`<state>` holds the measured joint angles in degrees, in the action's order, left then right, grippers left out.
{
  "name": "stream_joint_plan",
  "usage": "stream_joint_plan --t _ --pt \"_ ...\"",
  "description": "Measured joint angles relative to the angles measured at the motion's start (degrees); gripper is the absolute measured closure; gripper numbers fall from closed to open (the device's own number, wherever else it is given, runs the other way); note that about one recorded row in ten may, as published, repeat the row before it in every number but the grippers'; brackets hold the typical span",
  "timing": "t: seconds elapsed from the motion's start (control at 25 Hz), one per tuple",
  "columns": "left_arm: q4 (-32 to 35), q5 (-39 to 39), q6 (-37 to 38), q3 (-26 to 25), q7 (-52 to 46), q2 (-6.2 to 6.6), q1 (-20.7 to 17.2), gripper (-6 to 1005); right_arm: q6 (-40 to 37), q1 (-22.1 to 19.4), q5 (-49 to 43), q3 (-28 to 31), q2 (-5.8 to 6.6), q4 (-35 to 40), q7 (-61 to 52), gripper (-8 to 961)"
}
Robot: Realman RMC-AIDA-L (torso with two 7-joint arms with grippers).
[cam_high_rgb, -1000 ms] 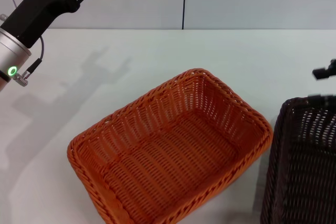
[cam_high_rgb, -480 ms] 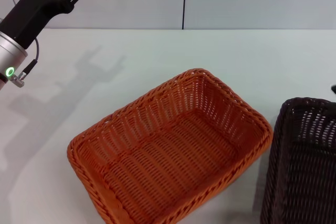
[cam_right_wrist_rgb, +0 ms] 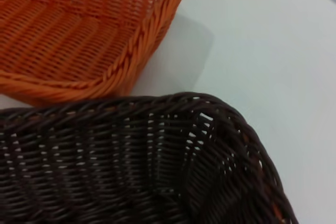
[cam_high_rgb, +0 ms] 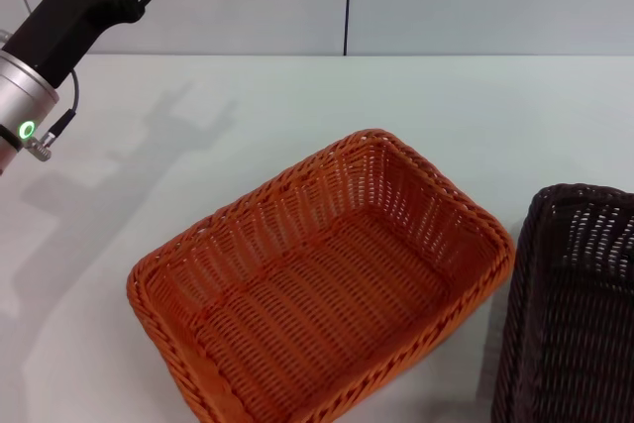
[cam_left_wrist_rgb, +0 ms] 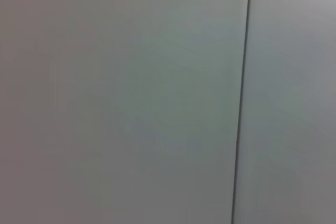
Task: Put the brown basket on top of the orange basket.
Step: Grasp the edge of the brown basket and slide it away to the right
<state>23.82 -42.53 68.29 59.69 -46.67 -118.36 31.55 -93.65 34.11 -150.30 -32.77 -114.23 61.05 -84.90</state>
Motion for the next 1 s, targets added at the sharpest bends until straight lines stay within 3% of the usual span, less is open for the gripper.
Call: stream_joint_plan --t 0.32,0.44,0.56,0.6,0.76,0.84,0.92,1.0 --pt "-1.47 0.00 -0.36 -0.08 0.98 0.00 0.54 185 0.75 -0.42 1.44 0.25 -0.61 -1.95 2.62 357" --pt "-1.56 -0.01 -0.36 0.07 1.27 0.02 0.66 185 -0.32 0.30 1.53 -0.10 0.25 -3.73 2.41 393" --pt "-1.59 -0.01 -0.36 0.18 1.30 0.01 0.69 185 -2.28 1.55 1.50 0.08 2.49 -6.58 0.83 447" --pt "-1.73 -0.01 -0.35 0.12 1.31 -0.01 0.70 186 -2.28 1.55 1.50 0.08 2.49 -6.58 0.83 454" --pt "-2.26 0.15 -0.32 -0.06 1.32 -0.04 0.60 186 -4.21 3.16 1.49 0.50 4.51 -8.54 -1.43 483" --pt "-2.29 0.23 -0.17 -0.07 1.32 -0.04 0.38 186 -4.34 3.37 1.49 0.40 4.63 -8.56 -1.96 497" --pt "-2.29 0.24 0.02 -0.05 1.32 -0.03 0.27 186 -4.66 3.76 1.26 0.08 4.81 -8.58 -2.79 650" --pt "-2.28 0.25 0.21 -0.05 1.30 -0.02 0.03 186 -5.00 4.08 0.66 -0.13 4.93 -8.58 -3.27 672"
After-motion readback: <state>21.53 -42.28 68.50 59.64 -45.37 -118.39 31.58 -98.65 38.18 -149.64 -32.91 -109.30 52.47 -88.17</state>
